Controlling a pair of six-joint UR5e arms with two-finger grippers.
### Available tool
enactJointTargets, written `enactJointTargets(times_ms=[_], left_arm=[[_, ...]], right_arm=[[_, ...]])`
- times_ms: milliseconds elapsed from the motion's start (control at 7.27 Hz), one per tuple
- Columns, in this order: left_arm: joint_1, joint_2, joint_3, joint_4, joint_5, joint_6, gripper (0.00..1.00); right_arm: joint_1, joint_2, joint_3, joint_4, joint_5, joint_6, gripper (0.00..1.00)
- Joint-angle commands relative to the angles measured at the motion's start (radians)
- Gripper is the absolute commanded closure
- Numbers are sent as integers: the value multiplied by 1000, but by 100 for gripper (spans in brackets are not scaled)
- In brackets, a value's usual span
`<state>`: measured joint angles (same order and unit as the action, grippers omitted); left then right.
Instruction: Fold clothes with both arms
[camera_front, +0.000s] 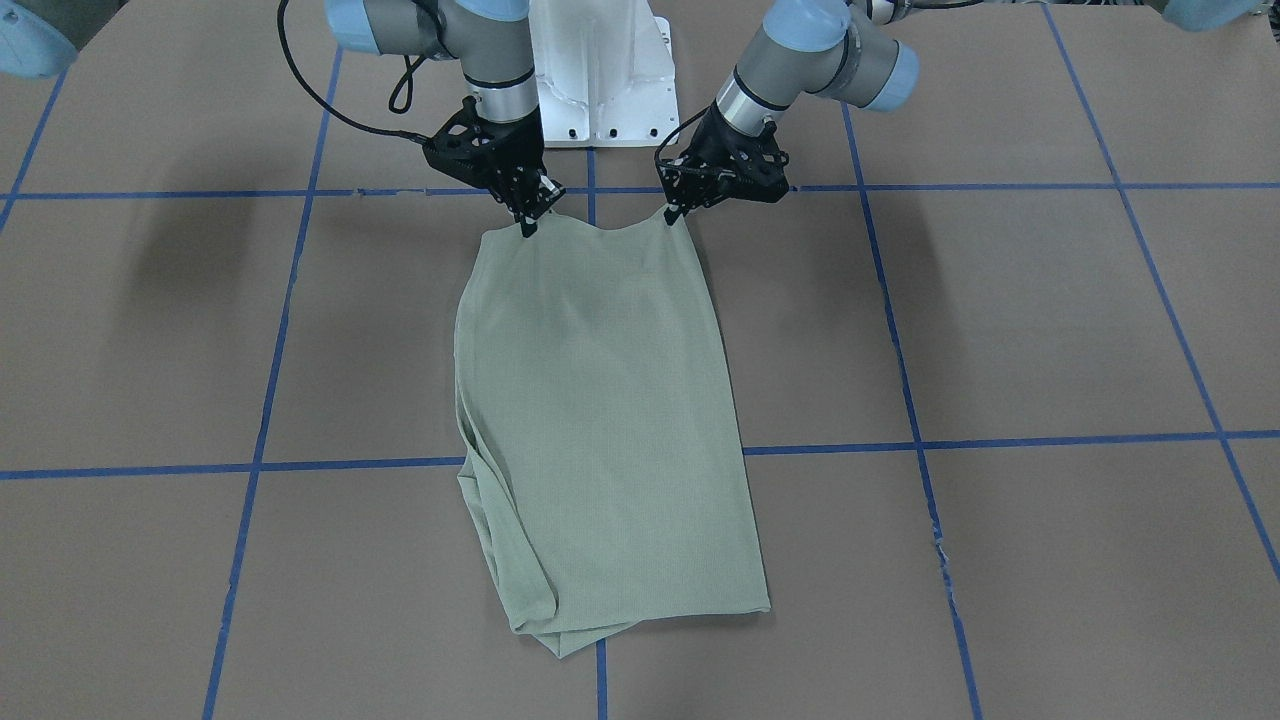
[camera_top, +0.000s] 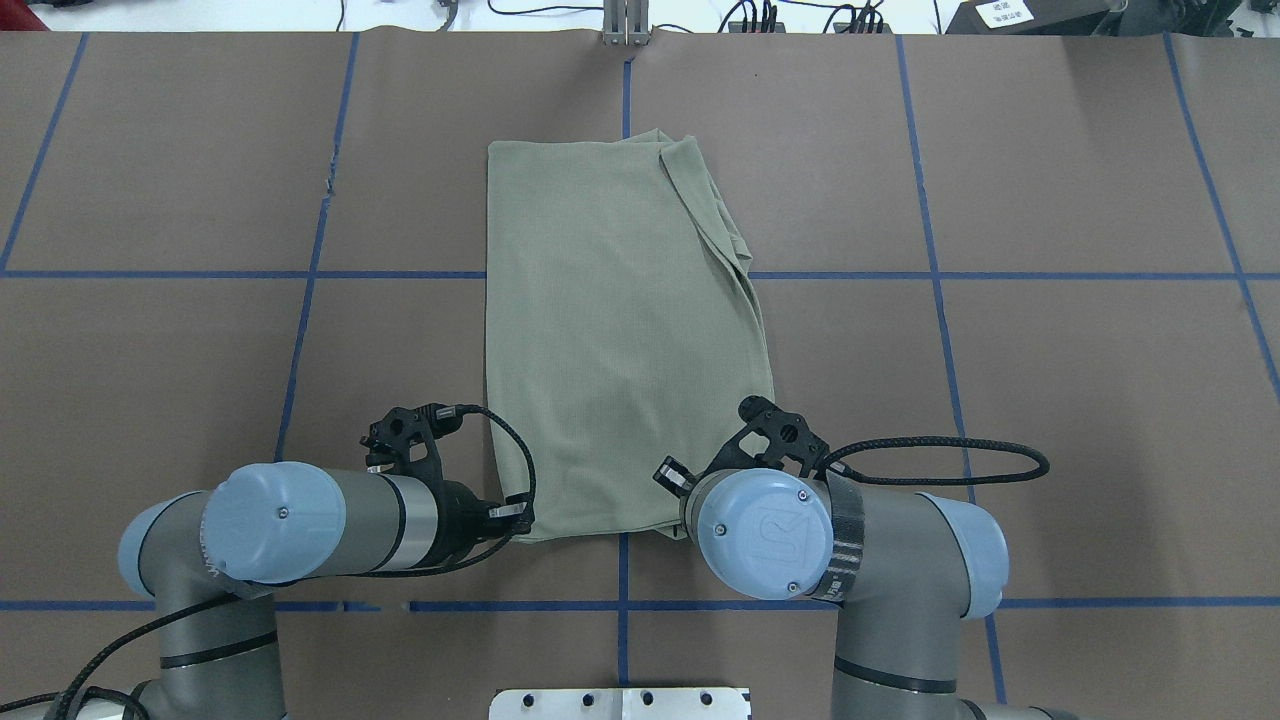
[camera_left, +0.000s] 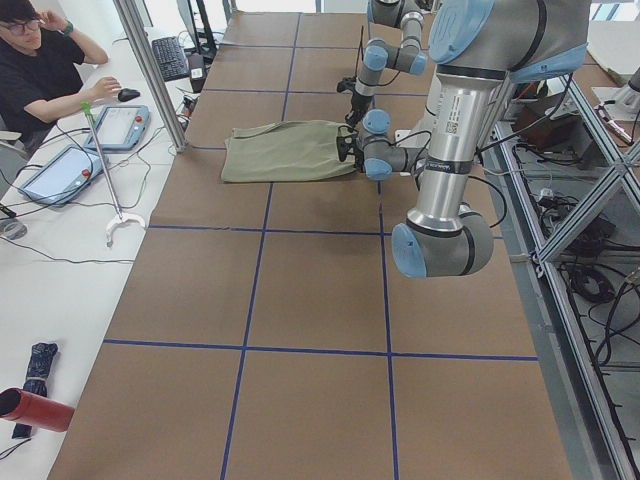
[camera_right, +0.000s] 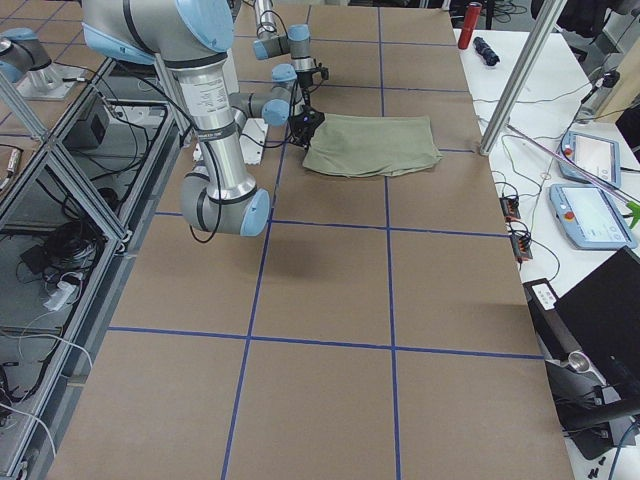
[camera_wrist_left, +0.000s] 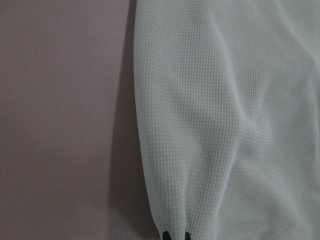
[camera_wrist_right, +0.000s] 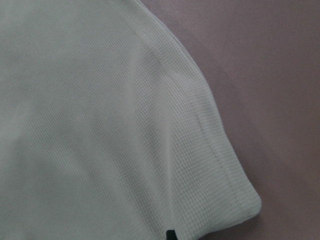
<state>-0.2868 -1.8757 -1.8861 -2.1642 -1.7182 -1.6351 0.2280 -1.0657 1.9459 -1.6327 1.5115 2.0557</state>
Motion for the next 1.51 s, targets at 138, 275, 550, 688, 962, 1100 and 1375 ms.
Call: enactJointTargets(times_ms=[138, 275, 550, 688, 962, 1100, 1375], left_arm=[[5, -14, -380, 378, -119, 3, 100], [0, -17, -415, 414, -124, 3, 100], [-64, -37, -365, 416, -126, 105, 100], [-115, -83, -259, 414, -124, 153, 100], [-207, -152, -95, 402, -129, 271, 100], [-244, -170, -46, 399, -129, 306, 100], [-279, -221, 81, 355, -124, 351, 100]], right_arm=[[-16, 63, 331, -395, 79, 3, 100], [-16, 144, 344, -485, 88, 3, 100], [9, 164, 242, -454, 75, -82, 100], [64, 165, 128, -332, 76, -135, 100], [150, 176, -84, -129, 78, -256, 100], [190, 211, -184, -75, 79, -293, 100], [244, 309, -377, -24, 82, -341, 100]])
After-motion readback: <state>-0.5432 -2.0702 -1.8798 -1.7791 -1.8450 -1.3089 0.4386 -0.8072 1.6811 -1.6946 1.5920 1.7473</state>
